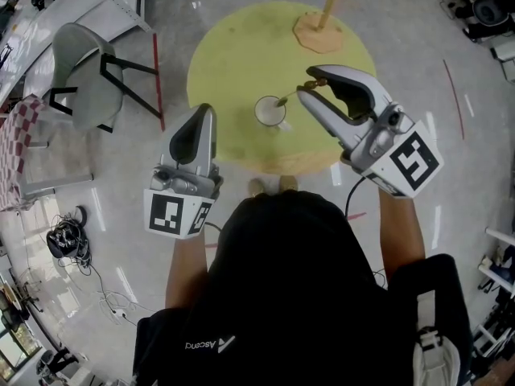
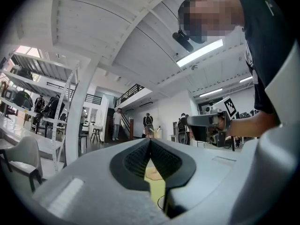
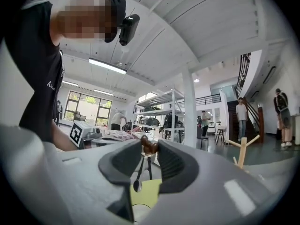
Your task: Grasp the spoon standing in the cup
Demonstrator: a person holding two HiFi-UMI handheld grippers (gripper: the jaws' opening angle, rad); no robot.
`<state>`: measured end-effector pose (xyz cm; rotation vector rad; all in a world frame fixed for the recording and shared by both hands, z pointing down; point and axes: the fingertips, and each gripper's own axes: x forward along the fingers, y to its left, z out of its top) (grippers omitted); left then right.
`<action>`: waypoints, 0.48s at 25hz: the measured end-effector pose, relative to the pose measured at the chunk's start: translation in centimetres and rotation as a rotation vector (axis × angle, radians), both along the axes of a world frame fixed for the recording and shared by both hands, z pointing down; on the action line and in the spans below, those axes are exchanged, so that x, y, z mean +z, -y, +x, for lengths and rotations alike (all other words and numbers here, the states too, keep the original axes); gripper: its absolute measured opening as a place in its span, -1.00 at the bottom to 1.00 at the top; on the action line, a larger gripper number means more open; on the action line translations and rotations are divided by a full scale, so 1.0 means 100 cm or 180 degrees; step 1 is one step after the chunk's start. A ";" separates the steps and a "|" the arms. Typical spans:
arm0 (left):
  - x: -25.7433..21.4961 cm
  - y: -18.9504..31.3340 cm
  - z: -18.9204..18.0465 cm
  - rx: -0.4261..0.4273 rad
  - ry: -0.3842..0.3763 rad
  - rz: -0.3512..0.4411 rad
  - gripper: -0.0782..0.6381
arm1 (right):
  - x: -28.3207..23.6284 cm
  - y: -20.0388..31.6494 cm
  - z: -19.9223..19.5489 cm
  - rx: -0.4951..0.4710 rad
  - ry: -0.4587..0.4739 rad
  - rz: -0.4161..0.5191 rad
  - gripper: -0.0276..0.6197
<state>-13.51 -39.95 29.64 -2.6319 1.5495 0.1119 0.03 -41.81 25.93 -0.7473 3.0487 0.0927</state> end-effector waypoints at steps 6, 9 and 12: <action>-0.009 0.002 -0.004 0.0018 0.0000 0.0055 -0.76 | -0.002 0.000 0.000 0.0036 -0.0006 0.0015 -0.57; -0.010 0.003 -0.003 0.0021 -0.0002 0.0053 -0.76 | -0.002 0.000 -0.001 0.0017 -0.0041 0.0021 -0.57; -0.008 0.004 -0.002 0.0024 0.0001 0.0041 -0.76 | 0.000 -0.001 -0.001 0.0012 -0.0057 0.0013 -0.57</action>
